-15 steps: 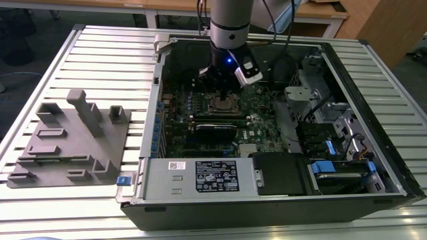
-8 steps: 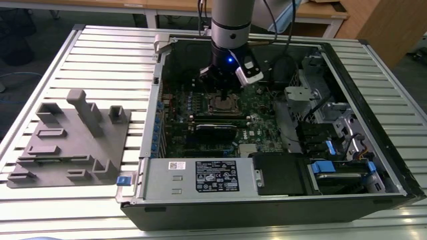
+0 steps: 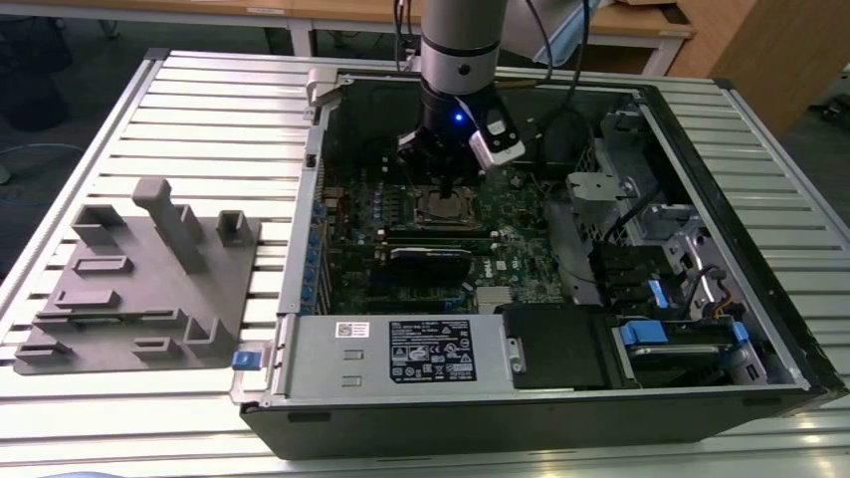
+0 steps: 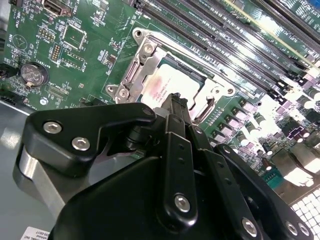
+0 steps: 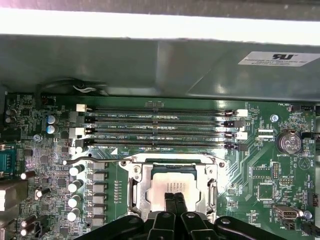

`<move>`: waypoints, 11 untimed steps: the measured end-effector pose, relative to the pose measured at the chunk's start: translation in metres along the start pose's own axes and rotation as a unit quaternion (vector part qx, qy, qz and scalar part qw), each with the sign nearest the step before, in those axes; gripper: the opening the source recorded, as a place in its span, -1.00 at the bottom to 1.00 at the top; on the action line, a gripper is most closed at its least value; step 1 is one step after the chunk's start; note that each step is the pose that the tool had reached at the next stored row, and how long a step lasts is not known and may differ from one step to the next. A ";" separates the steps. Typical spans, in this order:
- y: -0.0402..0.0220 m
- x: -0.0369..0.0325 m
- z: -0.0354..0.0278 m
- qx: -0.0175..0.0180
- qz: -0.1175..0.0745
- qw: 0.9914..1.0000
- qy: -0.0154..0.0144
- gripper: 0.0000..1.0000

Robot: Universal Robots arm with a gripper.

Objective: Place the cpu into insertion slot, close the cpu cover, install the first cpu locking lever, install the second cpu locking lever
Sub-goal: 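Close the cpu cover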

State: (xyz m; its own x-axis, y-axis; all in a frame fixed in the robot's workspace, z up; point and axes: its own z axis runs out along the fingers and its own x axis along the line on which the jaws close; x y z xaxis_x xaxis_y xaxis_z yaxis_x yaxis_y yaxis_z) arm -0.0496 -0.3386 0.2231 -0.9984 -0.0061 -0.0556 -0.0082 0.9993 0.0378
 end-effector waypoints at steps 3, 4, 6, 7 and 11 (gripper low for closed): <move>0.0000 0.0000 0.0000 0.000 0.000 1.000 0.000 -0.79; 0.0000 0.0000 -0.0001 0.000 0.001 1.000 0.000 -0.79; 0.0000 0.0000 -0.0001 0.000 0.003 1.000 0.000 -0.79; 0.0000 0.0000 -0.0001 0.000 0.003 1.000 0.000 -0.79; 0.0000 0.0000 -0.0001 0.000 0.004 1.000 0.000 -0.79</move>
State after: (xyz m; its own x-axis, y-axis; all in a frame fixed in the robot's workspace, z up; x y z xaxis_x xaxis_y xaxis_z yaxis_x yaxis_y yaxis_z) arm -0.0496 -0.3386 0.2231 -0.9985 0.0019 -0.0555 -0.0002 0.9993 0.0379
